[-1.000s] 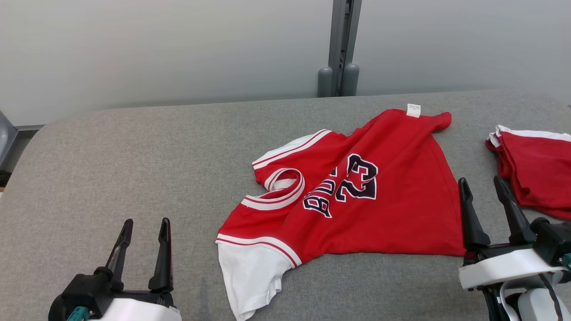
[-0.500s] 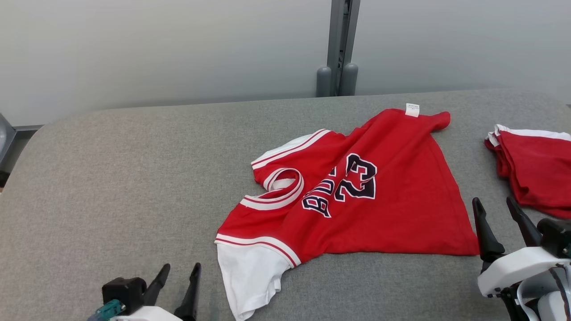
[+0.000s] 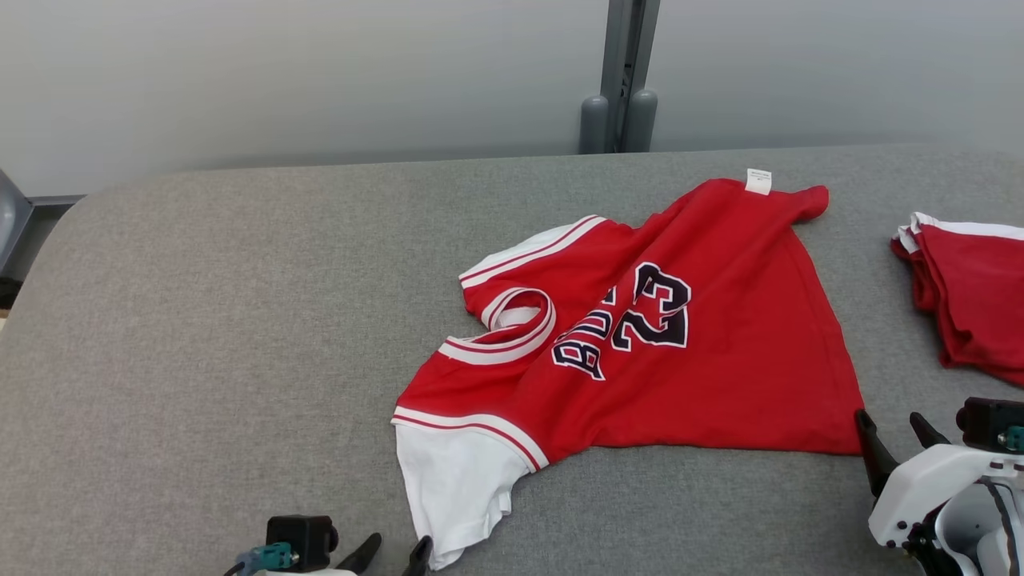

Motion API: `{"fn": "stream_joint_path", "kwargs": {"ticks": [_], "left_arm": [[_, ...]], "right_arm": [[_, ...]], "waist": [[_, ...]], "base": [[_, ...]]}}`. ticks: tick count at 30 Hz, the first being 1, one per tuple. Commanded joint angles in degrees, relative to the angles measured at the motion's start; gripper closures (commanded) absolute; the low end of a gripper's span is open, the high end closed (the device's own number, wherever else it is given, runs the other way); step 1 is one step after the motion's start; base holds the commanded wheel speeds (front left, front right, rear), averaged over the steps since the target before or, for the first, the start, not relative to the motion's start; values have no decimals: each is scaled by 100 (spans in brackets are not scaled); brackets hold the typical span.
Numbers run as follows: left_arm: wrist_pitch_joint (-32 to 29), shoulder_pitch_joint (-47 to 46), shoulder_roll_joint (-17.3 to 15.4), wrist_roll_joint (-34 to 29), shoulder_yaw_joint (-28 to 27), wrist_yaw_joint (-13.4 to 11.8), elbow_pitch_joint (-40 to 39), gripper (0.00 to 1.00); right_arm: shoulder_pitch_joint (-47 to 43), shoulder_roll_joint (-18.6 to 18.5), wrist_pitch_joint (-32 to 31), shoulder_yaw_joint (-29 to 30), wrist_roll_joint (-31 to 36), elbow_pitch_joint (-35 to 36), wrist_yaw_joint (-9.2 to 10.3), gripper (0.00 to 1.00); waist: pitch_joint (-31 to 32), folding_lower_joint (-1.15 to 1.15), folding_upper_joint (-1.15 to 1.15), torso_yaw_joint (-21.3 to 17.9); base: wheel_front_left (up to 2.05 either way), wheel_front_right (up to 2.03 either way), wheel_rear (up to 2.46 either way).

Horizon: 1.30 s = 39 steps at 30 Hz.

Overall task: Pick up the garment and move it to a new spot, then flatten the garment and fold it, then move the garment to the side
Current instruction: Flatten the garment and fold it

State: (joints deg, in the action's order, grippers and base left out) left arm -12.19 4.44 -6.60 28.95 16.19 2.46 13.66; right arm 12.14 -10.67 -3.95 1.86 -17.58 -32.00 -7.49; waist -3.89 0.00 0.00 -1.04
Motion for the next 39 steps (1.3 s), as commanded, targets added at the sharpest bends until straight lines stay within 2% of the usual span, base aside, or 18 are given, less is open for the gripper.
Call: {"fn": "stream_joint_path", "kwargs": {"ticks": [1, 17, 18, 20, 21, 22, 23, 24, 25, 26, 27, 28, 39], "left_arm": [[-69, -86, -8, 56, 33, 14, 47, 0], [-540, -434, 151, 156, 567, 209, 408, 0], [-561, -439, 161, 161, 594, 213, 423, 7], [-584, -458, 173, 187, 622, 223, 438, 52], [-583, -466, 173, 186, 629, 222, 444, 63], [-577, -472, 168, 187, 630, 219, 444, 78], [-573, -480, 154, 188, 622, 210, 443, 100], [-573, -485, 136, 190, 612, 207, 447, 100], [-571, -494, 120, 192, 604, 206, 446, 100], [-560, -501, 109, 197, 595, 201, 443, 100], [-556, -502, 97, 204, 591, 199, 440, 100], [-536, -501, 84, 209, 583, 195, 426, 100], [-351, -318, -87, 289, 391, 68, -75, 100]], "right_arm": [[122, -4, -83, 53, -17, -98, -1, 0], [702, 137, -305, -106, -223, -962, -1, 0], [728, 144, -296, -126, -233, -1026, -1, 0], [770, 155, -259, -163, -265, -1138, -1, 0], [792, 161, -232, -180, -274, -1189, -1, 0], [812, 164, -222, -199, -276, -1243, -1, 0], [833, 167, -209, -217, -301, -1307, -1, 0], [849, 173, -211, -234, -327, -1364, -1, 0], [862, 174, -211, -254, -346, -1414, -1, 14], [875, 173, -203, -274, -369, -1463, -1, 54], [883, 175, -196, -300, -389, -1507, -2, 65], [892, 180, -185, -331, -416, -1540, -2, 100], [842, 30, 346, -399, -646, -1473, -1, 100]], "waist": [[-56, 0, 0, 28], [-427, 0, 0, 36], [-439, 0, 0, 33], [-457, 0, 0, 29], [-462, 0, 0, 28], [-465, 0, 0, 30], [-464, 0, 0, 32], [-457, 0, 0, 35], [-449, 0, 0, 39], [-440, 0, 0, 42], [-429, 0, 0, 46], [-418, 0, 0, 51], [-117, 0, 0, 84]], "base": [[0, 0, 0], [0, 0, 0], [0, 0, 0], [0, 0, 0], [0, 0, 0], [0, 0, 0], [0, 0, 0], [0, 0, 0], [0, 0, 0], [0, 0, 0], [0, 0, 0], [0, 0, 0], [0, 0, 0]]}}
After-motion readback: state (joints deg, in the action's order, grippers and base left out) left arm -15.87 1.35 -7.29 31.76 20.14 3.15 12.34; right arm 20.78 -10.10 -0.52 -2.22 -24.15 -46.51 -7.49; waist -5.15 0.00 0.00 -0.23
